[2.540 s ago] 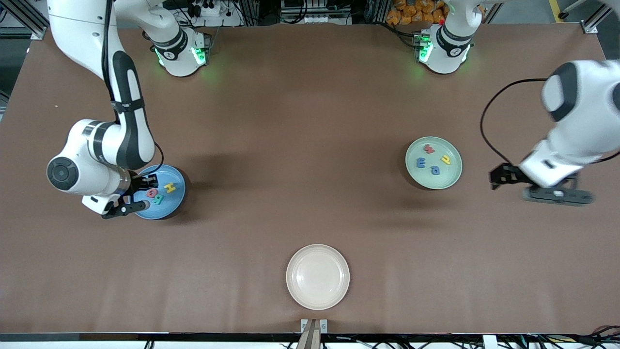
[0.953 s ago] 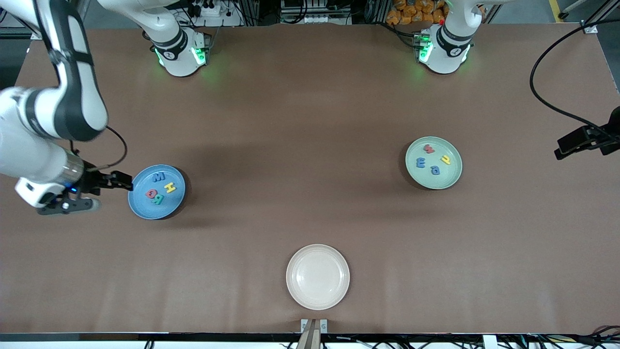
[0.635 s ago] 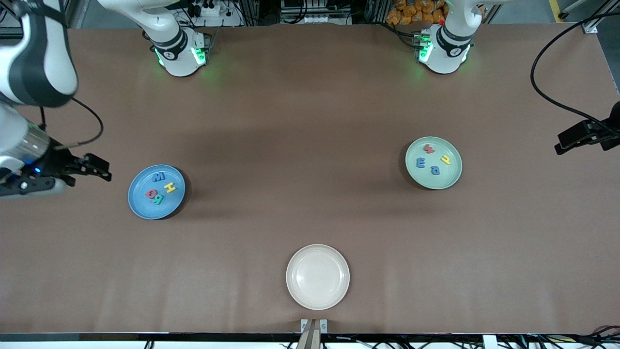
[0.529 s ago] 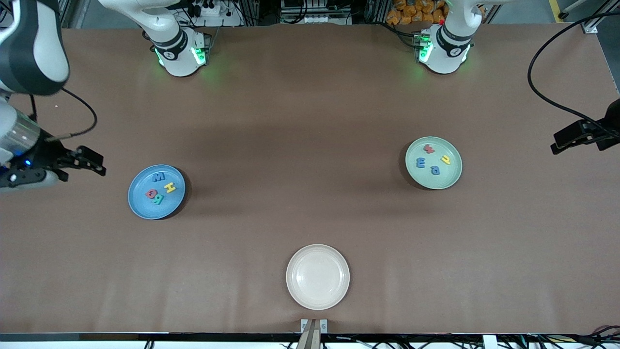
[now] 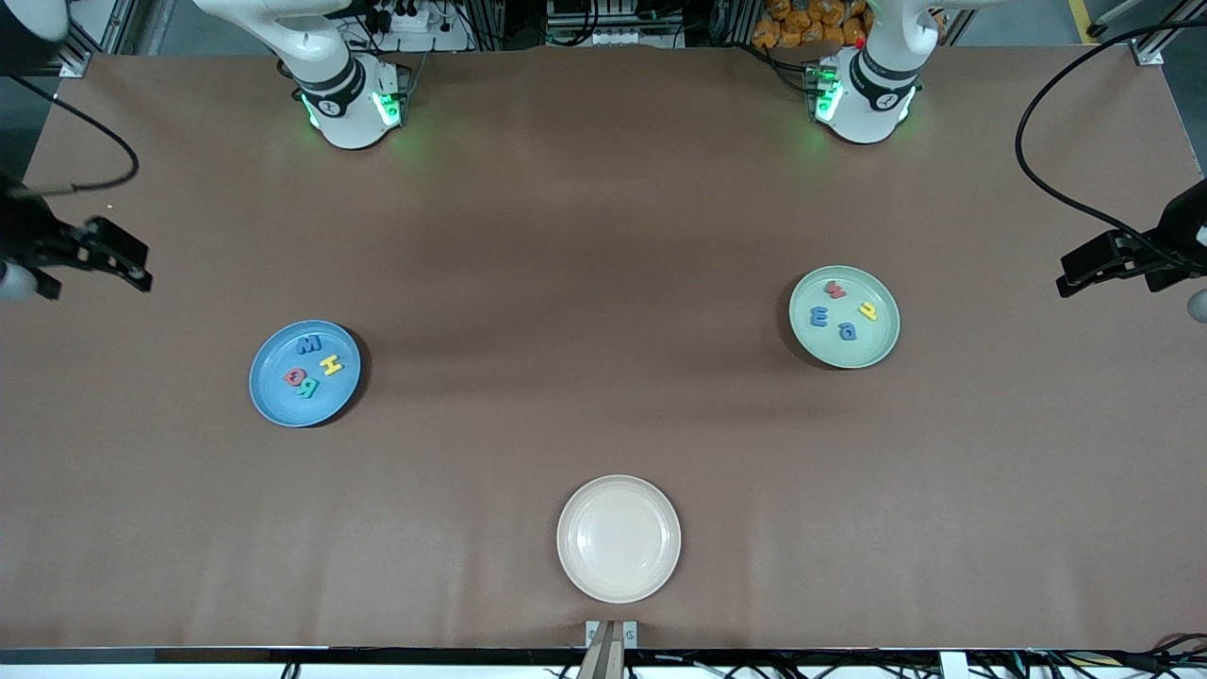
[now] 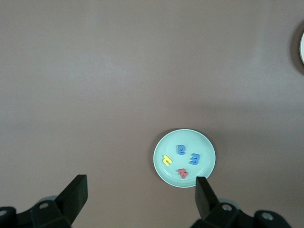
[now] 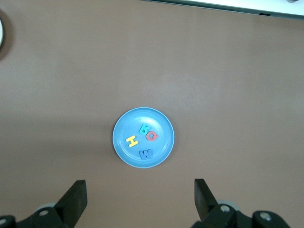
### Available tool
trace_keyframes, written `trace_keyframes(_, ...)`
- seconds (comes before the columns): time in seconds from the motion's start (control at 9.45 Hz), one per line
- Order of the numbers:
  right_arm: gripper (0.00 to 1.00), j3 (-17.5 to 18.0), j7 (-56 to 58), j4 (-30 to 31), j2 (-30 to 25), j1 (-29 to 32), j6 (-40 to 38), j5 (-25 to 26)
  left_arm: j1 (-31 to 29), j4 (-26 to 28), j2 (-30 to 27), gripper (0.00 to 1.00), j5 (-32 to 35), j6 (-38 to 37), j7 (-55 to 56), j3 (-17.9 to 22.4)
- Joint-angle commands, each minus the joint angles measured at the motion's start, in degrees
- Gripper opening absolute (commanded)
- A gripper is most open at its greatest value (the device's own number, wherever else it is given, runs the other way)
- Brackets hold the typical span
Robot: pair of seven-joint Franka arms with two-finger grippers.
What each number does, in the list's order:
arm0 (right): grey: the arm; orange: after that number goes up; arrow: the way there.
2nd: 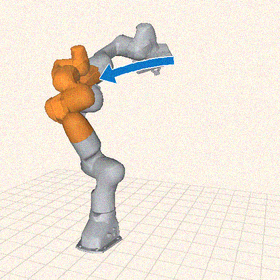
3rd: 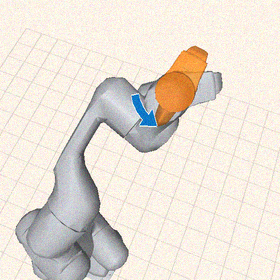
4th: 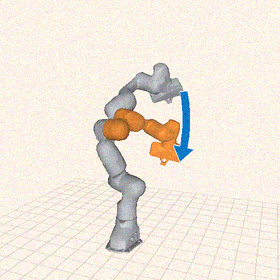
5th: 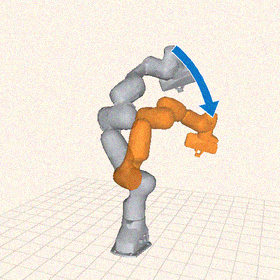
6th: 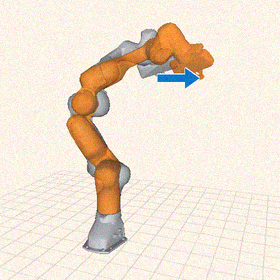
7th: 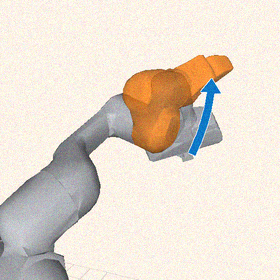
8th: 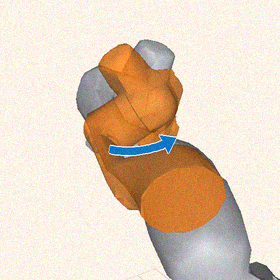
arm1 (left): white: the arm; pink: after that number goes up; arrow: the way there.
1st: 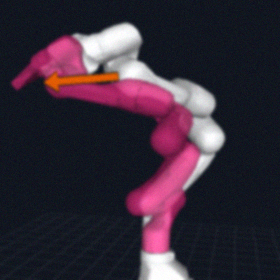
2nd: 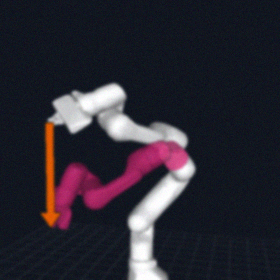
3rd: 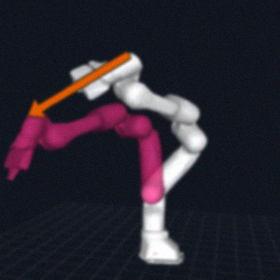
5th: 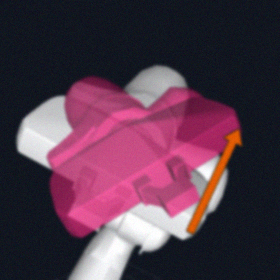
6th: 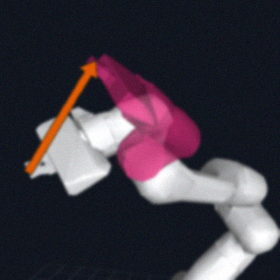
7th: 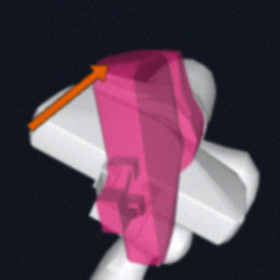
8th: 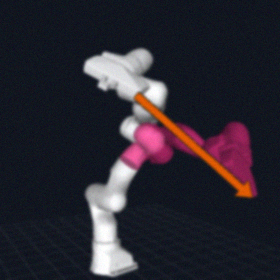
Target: Sort uppercase to blue plate, lowercase to green plate
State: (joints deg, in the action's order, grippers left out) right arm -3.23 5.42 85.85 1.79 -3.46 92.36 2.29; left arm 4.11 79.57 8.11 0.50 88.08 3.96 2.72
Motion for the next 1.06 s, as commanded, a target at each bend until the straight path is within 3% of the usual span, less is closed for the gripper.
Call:
trace_keyframes(0.0, 1.00, 1.6, -0.9, -2.4, -1.3, 1.3, -3.9, 0.4, 0.1, -0.3, -0.4, 1.00, -0.7, -1.1, -1.1, 0.2)
trace_keyframes(0.21, 1.00, 1.6, -0.9, -2.4, -2.6, 1.6, -3.4, -2.2, 0.0, -0.3, -0.4, 1.00, -0.7, -1.1, -1.1, 0.2)
trace_keyframes(0.95, 1.00, 1.0, -5.4, -2.4, -2.5, 1.1, -1.7, -2.5, 0.3, -0.3, -0.4, 1.00, -0.6, -1.1, -1.1, 0.2)
